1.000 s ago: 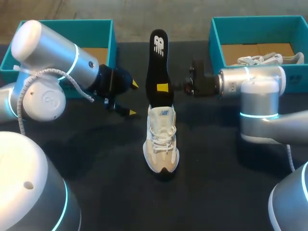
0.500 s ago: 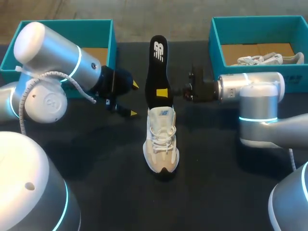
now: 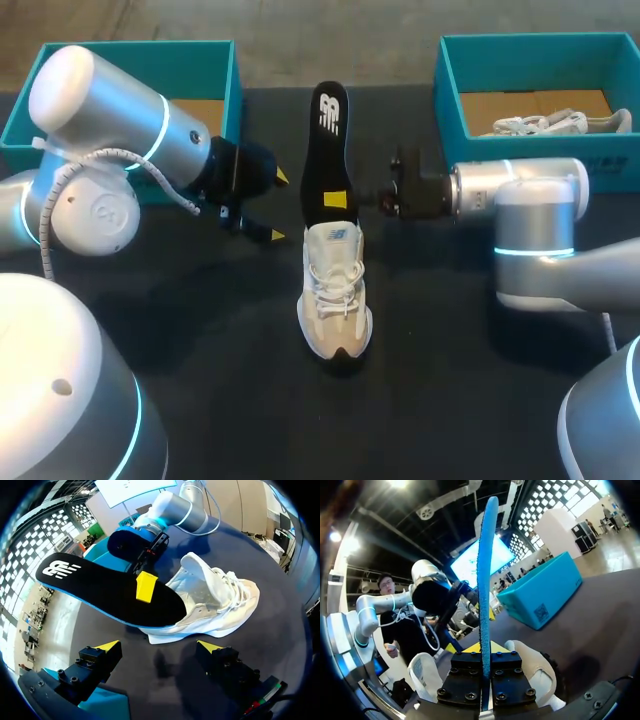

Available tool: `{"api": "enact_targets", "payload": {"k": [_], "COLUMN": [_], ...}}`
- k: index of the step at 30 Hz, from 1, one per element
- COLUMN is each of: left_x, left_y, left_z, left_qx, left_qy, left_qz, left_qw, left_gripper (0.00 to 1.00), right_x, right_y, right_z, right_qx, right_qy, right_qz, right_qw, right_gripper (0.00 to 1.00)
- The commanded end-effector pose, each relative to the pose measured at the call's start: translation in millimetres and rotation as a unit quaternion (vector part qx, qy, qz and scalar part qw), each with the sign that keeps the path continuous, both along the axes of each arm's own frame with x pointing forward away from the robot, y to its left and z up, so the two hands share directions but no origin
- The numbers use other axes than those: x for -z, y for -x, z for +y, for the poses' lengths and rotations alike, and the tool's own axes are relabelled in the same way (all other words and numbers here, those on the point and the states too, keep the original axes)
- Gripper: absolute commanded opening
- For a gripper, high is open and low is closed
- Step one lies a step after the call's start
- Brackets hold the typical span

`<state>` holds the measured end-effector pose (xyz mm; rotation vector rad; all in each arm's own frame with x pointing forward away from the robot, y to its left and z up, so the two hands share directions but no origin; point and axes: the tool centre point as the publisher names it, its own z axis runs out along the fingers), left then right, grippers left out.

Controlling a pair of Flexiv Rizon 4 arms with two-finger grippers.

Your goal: Take the shoe out of the shoebox, open the shoe tongue, remove and reinsert the insole, then place the shoe into the shoebox

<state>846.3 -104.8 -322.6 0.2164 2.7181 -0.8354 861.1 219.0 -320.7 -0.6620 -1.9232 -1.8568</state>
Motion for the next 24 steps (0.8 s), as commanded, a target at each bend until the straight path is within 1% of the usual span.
{"api": "enact_targets", "payload": {"k": [1, 15, 24], "left_x": [0, 0, 0], "left_y": [0.6, 0.6, 0.6], "left_z": [0, 0, 0], "left_qx": [0.000, 0.000, 0.000], "left_qy": [-0.001, -0.001, -0.001], "left_qz": [0.000, 0.000, 0.000], "left_qw": [1.000, 1.000, 1.000], "left_gripper": [1.00, 1.00, 1.00], "right_x": [3, 17, 24], "right_y": [5.0, 14.1, 20.7], "right_z": [0, 0, 2], "right_qx": [0.004, 0.001, -0.002], "right_qy": [0.003, 0.003, 0.010], "right_qz": [0.000, 0.015, 0.033], "right_qw": [1.000, 1.000, 0.999], "right_gripper": [0.00, 0.00, 0.00]}}
